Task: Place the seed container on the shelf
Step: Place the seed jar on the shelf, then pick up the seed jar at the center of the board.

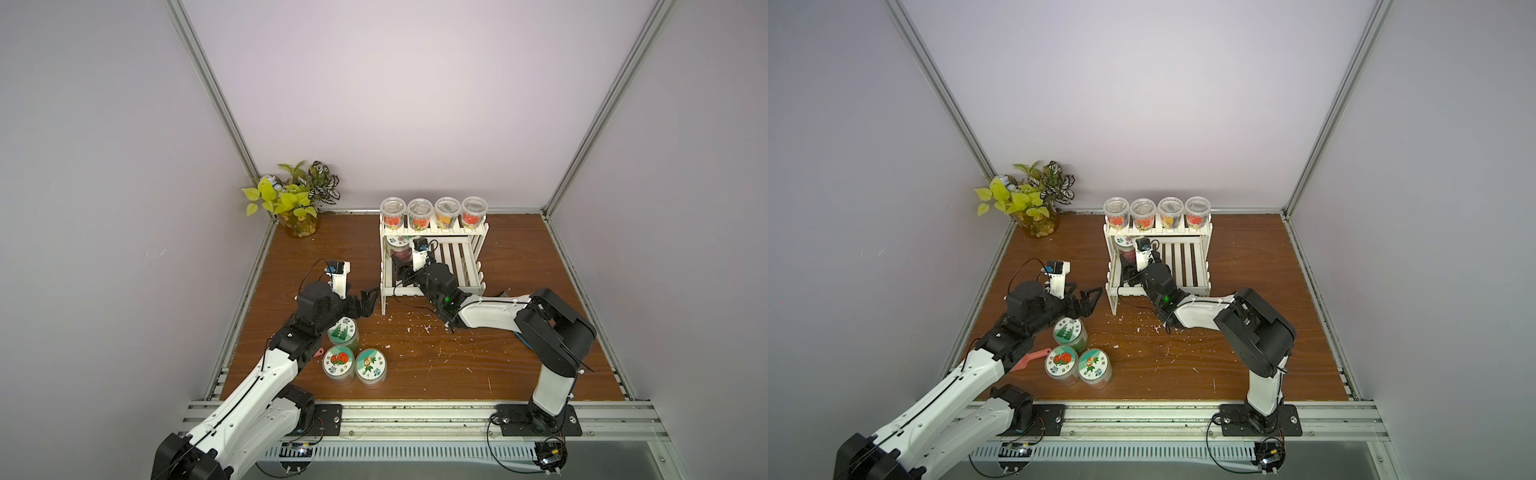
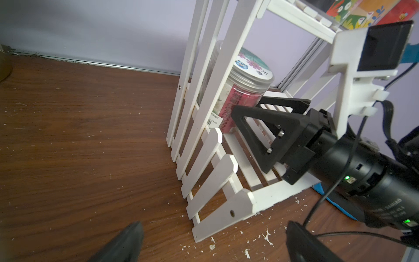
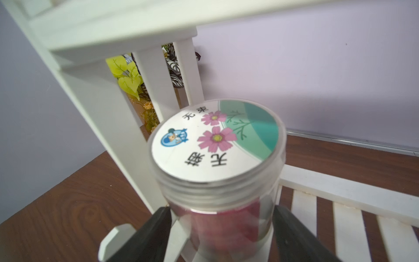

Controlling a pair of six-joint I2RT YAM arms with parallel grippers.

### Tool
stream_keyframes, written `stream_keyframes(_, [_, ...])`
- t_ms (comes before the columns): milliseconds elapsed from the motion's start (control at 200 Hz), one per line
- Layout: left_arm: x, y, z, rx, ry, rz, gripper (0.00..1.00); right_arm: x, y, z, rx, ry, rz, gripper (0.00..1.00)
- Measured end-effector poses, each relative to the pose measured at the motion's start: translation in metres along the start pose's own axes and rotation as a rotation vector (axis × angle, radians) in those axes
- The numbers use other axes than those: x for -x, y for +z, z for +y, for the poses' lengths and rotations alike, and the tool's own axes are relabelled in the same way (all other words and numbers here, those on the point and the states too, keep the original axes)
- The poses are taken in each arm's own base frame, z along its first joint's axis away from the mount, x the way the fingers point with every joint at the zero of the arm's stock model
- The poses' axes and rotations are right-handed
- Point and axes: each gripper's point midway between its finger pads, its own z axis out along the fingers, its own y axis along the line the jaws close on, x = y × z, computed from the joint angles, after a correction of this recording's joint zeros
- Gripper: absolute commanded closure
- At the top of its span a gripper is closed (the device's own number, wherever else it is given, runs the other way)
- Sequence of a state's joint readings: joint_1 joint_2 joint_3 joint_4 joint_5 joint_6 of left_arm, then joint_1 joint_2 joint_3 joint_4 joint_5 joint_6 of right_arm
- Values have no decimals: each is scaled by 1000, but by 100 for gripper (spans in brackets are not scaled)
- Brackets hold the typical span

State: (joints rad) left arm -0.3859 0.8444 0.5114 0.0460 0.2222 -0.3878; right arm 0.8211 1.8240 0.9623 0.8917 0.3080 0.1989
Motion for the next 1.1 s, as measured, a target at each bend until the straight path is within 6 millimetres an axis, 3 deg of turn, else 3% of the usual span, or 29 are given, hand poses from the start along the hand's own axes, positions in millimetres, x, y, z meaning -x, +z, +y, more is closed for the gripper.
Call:
stream_keyframes(245, [-1, 0, 4, 26, -3, 5, 0, -3, -1, 0, 8, 2, 9, 22])
stream_keyframes(370, [4, -2, 9, 60, -8, 3, 0, -11, -13, -3, 23, -2, 34, 21])
stream_keyframes(470, [10, -4, 14, 104, -18, -4, 0, -12, -31, -5, 46, 1, 50, 20])
stream_keyframes(580, [13, -6, 23, 163, -38, 5, 0, 0, -57, -4, 87, 13, 40, 19])
stream_keyframes(861, [-2, -15, 47, 323, -90, 92, 0, 35, -124, 13, 263, 26, 19, 14])
stream_keyframes(1001, [-15, -20, 42, 327, -91, 152, 4, 48, -150, 30, 387, 29, 40, 12])
stream_keyframes(1101, [-27, -24, 23, 290, -70, 211, 9, 49, -165, 39, 459, 33, 69, 10])
